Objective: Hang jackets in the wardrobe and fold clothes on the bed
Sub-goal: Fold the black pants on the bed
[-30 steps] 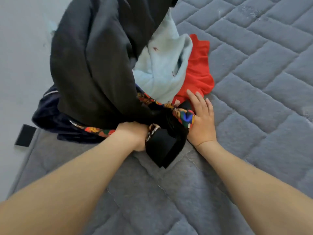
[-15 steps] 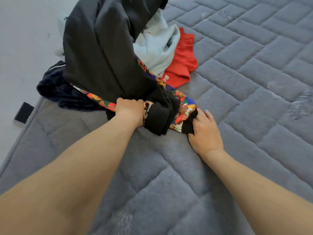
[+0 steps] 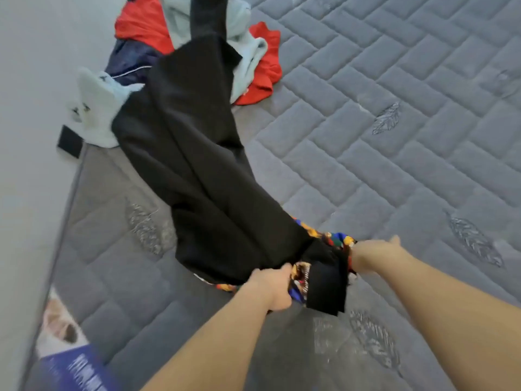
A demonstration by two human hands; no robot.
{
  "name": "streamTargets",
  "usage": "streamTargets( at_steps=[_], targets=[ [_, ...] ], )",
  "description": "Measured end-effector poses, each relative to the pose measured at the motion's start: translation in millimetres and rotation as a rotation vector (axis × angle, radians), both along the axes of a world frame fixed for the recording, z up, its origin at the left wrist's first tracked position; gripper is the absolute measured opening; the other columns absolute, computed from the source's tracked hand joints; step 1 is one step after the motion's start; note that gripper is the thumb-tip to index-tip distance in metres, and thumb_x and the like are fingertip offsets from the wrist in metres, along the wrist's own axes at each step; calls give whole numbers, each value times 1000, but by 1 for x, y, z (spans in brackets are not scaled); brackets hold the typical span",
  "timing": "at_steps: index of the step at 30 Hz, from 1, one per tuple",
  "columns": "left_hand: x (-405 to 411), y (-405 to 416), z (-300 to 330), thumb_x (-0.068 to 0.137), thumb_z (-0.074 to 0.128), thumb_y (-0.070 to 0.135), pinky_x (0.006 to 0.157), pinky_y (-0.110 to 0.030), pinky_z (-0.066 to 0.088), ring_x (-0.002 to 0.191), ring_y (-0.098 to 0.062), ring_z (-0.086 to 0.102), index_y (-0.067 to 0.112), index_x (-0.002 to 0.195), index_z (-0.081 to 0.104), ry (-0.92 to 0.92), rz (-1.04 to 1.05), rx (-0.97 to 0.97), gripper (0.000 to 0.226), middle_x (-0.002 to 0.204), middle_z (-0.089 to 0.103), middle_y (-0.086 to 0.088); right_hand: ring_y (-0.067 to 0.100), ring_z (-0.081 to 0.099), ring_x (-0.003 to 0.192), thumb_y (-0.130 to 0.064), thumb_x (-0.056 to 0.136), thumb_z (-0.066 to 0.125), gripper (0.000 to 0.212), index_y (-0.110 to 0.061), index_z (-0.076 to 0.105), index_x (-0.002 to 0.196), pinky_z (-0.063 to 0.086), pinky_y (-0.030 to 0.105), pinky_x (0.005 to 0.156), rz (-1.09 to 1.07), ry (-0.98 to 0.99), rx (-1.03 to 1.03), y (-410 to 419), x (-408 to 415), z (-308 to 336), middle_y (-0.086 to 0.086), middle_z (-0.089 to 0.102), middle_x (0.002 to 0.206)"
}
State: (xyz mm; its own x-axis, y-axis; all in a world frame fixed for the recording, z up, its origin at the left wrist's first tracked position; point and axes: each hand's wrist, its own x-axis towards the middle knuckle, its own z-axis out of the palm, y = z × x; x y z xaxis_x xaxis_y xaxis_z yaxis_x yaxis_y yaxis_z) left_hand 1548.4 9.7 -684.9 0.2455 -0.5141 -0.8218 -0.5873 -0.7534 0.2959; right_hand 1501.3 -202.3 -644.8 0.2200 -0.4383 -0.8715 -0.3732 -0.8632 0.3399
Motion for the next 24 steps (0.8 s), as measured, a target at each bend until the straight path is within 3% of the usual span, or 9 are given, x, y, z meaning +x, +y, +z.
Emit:
streamTargets(
  at_steps=[3, 7, 9, 11, 12, 15, 19, 22, 24],
  targets=[
    [3, 33, 21, 79, 55, 38, 96, -45, 34, 118, -34, 47, 30, 127, 43, -32, -33, -31, 50, 125, 53, -9, 30, 33, 139, -38, 91, 39, 55, -20, 42, 143, 10, 56, 116, 5, -224, -85, 21, 9, 12, 8, 36, 151],
    [77, 85, 26, 73, 58, 56, 98, -46, 36, 124, -30, 37, 34, 131, 43, -594, 399, -138, 64, 134, 38, -1, 27, 38, 138, -48, 87, 53, 84, -16, 15, 154, 16, 49, 118, -184, -733, 261, 82, 70, -4, 9, 41, 150],
    [112, 110, 17, 74, 65, 59, 106, -51, 32, 135, -33, 28, 27, 144, 25, -514, 826, -88, 87, 146, 25, -6, 30, 45, 133, -53, 85, 61, 95, -15, 8, 154, 26, 47, 115, -410, -732, 378, 115, 97, -20, 10, 48, 145],
    [125, 120, -2, 78, 70, 49, 109, -48, 32, 136, -37, 31, 18, 147, 18, -267, 1090, -85, 92, 150, 28, -15, 33, 54, 119, -41, 86, 61, 70, -14, 27, 141, 43, 43, 101, -479, -730, 391, 132, 107, -41, 12, 56, 132],
    [122, 122, -12, 83, 68, 39, 106, -45, 37, 130, -39, 40, 13, 143, 22, -262, 1053, -77, 80, 144, 38, -19, 32, 56, 113, -32, 87, 58, 54, -15, 35, 133, 46, 41, 95, -461, -727, 395, 136, 107, -49, 12, 58, 128],
    [94, 125, -31, 89, 53, 22, 94, -42, 46, 114, -38, 56, 13, 143, 23, -386, 707, 9, 62, 126, 58, -19, 33, 51, 123, -20, 89, 50, 51, -14, 43, 139, 44, 38, 102, -284, -530, 421, 137, 96, -60, 13, 53, 136],
    [59, 126, -14, 87, 49, 21, 93, -36, 47, 119, -33, 56, 15, 147, 29, 47, 375, 222, 64, 138, 52, -15, 35, 57, 114, -39, 90, 65, 55, -9, 54, 135, 47, 39, 97, 269, 268, 359, 129, 70, -37, 15, 59, 128],
    [73, 129, 10, 87, 50, 16, 78, -33, 51, 95, -32, 64, 2, 124, 56, 133, 231, 340, 41, 124, 63, -20, 35, 58, 109, -46, 81, 73, 82, -13, 37, 147, 51, 42, 88, -70, 469, 342, 115, 65, -16, 16, 60, 119],
    [99, 134, 18, 87, 52, 27, 92, -36, 48, 112, -35, 59, 2, 127, 48, -108, 616, 191, 47, 130, 57, -20, 34, 45, 131, -42, 85, 71, 83, -10, 30, 150, 39, 43, 108, -469, 159, 448, 102, 79, -12, 16, 45, 146]
  ],
)
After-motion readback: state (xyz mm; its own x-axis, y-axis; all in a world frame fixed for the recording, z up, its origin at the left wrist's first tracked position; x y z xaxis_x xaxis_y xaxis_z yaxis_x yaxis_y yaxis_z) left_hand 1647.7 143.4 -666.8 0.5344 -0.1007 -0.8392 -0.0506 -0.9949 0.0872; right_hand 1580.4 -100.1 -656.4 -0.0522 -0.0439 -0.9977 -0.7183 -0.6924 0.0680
